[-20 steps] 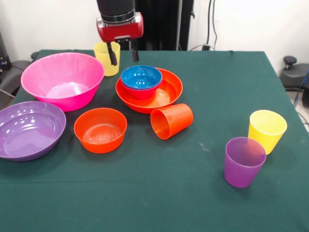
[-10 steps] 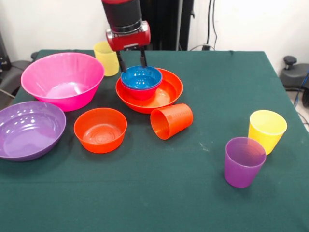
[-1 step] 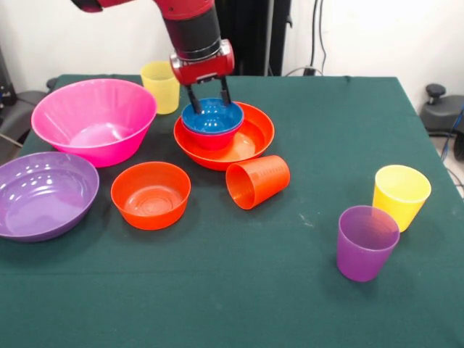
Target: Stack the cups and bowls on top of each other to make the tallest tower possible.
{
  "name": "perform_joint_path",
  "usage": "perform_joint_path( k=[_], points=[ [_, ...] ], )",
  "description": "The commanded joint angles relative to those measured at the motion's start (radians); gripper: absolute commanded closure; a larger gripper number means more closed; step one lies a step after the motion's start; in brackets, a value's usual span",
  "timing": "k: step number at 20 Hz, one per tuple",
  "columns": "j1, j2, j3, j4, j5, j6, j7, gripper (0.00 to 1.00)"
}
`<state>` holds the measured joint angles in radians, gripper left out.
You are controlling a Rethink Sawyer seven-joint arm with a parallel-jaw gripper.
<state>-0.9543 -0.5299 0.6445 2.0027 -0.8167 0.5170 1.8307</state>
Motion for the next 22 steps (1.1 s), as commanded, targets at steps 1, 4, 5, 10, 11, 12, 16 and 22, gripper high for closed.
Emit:
perform_joint_path(
  k=[1, 4, 5, 10, 11, 12, 16, 22],
  points=[
    [-0.006, 0.049, -0.013, -0.026, -0.081, -0.049, -0.092, 0.00],
    [-0.015, 0.021, 0.000, -0.012, -0.066, -0.034, -0.096, 0.00],
    [-0.016, 0.010, 0.006, -0.010, -0.059, -0.026, -0.098, 0.00],
    [-0.033, -0.040, 0.031, 0.011, -0.030, 0.004, -0.113, 0.00],
    [-0.037, -0.054, 0.038, 0.017, -0.022, 0.011, -0.115, 0.00],
    [-0.038, -0.073, 0.044, 0.027, -0.014, 0.017, -0.115, 0.00],
    [-0.047, -0.108, 0.058, 0.041, 0.004, 0.031, -0.121, 0.00],
    [-0.051, -0.098, 0.053, 0.036, -0.004, 0.024, -0.124, 0.00]
  ],
)
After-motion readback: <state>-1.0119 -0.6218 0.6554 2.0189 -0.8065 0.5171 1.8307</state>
